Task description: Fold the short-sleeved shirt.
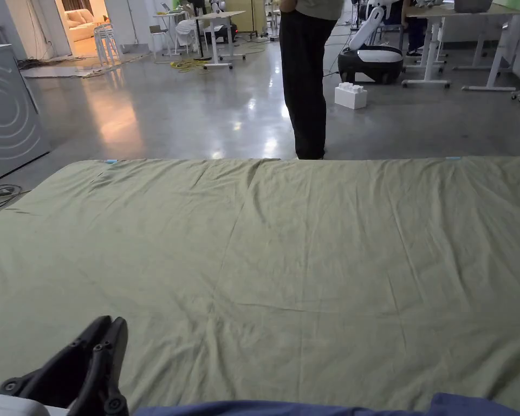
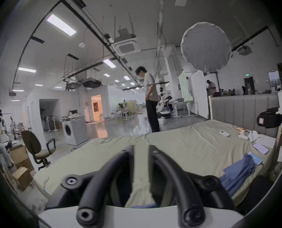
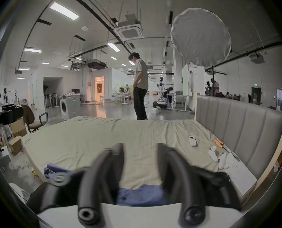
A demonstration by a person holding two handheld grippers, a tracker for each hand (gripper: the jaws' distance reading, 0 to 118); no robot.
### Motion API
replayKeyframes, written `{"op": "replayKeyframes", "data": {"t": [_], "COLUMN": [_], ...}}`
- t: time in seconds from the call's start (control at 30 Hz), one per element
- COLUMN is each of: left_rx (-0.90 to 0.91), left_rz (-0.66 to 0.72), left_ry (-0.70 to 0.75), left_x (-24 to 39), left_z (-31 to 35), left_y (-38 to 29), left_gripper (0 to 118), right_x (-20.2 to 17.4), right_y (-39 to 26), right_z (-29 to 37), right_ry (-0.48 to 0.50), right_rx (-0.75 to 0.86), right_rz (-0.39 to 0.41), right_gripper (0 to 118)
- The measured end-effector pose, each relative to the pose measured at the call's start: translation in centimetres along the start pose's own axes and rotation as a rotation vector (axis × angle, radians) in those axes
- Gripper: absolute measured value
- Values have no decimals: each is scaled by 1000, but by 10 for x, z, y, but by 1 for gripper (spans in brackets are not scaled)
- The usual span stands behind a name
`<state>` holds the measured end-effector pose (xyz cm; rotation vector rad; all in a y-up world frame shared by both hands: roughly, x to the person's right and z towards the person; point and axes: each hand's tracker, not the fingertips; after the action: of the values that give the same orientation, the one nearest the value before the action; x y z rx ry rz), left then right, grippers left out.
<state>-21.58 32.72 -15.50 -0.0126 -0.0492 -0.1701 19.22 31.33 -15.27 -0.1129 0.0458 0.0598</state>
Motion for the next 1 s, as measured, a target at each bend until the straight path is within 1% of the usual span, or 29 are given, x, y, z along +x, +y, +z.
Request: {"op": "replayKeyframes", "data": {"t": [0.03,0.07,0.1,0.13,0.3,0.33,0.37,0.43,0.5,0.53,0.57,0.67,0.77,0.8,0.83,0.87,0.9,0.93,1.0], "left_rx": [-30,-49,-54,-59,-104,-109,-119,-145,-186,-215,-244,-329,-515,-536,-555,-580,-565,-663,-723], "left_rz": [44,63,64,61,98,102,111,145,202,239,280,403,551,631,692,785,749,844,777], "left_ry": [-52,-66,-52,-61,-101,-100,-102,-104,-105,-105,-112,-121,-162,-144,-149,-161,-158,-163,-156], "left_x": [2,2,3,2,-3,-7,-11,-19,-29,-34,-40,-59,-83,-93,-103,-112,-119,-124,-128], "left_z": [1,0,1,1,-3,-3,-5,-9,-12,-15,-17,-30,-60,-72,-83,-94,-104,-114,-125], "left_y": [1,2,1,-1,-6,-10,-11,-18,-29,-38,-47,-76,-112,-130,-148,-164,-176,-195,-214], "left_gripper": [4,4,1,0,0,0,0,0,0,0,0,0,0,5,28,56,83,103,102], "right_x": [-7,-11,-12,-12,-17,-15,-12,-10,-4,0,-1,4,6,6,6,6,6,6,3], "right_y": [3,6,4,2,-8,-8,-11,-13,-19,-25,-25,-36,-46,-49,-52,-55,-58,-60,-63], "right_z": [2,4,4,3,-1,-1,-1,-1,-3,-4,-3,-4,-7,-9,-10,-12,-13,-14,-16], "right_ry": [10,24,41,51,59,66,67,61,61,60,52,44,56,58,61,64,62,63,56], "right_rx": [8,38,12,3,-30,-25,-55,-52,-84,-125,-108,-158,-207,-215,-228,-245,-256,-271,-302], "right_rz": [23,63,36,30,21,7,-50,-55,-89,-135,-124,-159,-191,-200,-210,-217,-220,-222,-226], "right_gripper": [6,0,0,0,0,0,0,0,0,0,0,0,0,0,0,0,0,0,0]}}
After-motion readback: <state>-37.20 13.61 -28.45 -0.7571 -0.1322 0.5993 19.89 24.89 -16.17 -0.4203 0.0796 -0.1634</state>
